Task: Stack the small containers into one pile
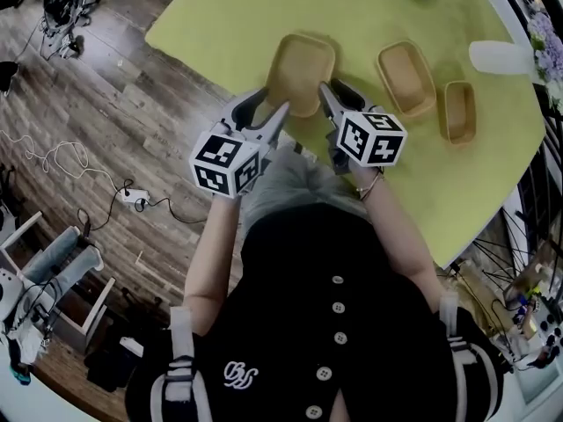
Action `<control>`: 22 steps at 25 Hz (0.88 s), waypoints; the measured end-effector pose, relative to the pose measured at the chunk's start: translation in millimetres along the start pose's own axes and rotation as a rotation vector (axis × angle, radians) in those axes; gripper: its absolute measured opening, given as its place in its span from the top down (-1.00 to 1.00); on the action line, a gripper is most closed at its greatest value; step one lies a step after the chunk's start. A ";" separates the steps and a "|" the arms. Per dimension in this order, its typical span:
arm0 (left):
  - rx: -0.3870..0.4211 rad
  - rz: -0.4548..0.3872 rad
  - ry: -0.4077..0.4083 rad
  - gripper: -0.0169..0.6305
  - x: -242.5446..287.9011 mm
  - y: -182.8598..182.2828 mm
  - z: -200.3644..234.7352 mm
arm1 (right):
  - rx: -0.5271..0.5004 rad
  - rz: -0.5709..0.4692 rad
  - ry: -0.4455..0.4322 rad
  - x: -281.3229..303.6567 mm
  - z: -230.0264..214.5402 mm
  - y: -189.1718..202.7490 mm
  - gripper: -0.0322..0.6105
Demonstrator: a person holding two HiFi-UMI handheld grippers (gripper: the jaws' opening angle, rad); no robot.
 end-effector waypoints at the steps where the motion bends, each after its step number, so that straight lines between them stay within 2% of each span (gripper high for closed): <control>1: 0.002 -0.001 0.003 0.39 -0.3 -0.6 0.9 | 0.010 -0.002 0.003 0.6 1.5 0.3 0.59; 14: 0.034 0.014 0.061 0.41 14.8 -10.6 5.4 | 0.121 -0.052 0.050 8.8 0.5 0.9 0.65; 22: 0.063 0.026 0.082 0.42 21.8 -9.3 -2.3 | 0.107 -0.077 0.030 7.5 -0.7 2.5 0.80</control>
Point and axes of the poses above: the fingertips, and each gripper's own axes: x forward along the fingers, z to its left, y out of its underside, the point moved 6 cm from there along -x, backward along the fingers, and after that the axes turned 11 degrees about -y, right-handed, at the moved point
